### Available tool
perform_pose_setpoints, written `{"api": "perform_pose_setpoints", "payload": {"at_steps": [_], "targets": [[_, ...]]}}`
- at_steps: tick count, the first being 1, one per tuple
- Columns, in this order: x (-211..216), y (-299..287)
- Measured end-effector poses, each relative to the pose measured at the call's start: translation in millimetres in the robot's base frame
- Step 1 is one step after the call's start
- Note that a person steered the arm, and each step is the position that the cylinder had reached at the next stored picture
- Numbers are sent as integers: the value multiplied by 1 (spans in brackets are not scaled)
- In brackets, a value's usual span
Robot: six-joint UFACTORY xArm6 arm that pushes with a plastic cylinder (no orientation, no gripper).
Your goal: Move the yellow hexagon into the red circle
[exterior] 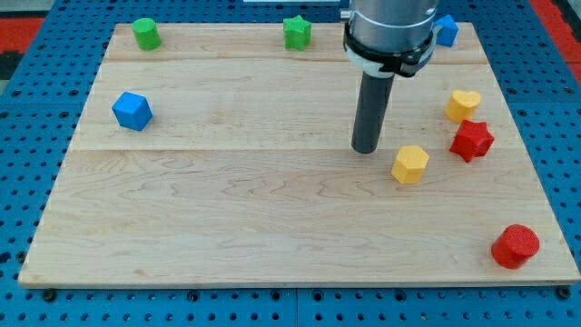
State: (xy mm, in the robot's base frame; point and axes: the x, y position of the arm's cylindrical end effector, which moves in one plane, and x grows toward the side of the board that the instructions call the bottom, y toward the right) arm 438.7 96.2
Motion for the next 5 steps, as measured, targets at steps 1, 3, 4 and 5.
{"api": "perform_pose_setpoints", "payload": {"at_steps": [1,3,4,5], "targets": [[6,12],[34,42],[37,74],[38,82]]}}
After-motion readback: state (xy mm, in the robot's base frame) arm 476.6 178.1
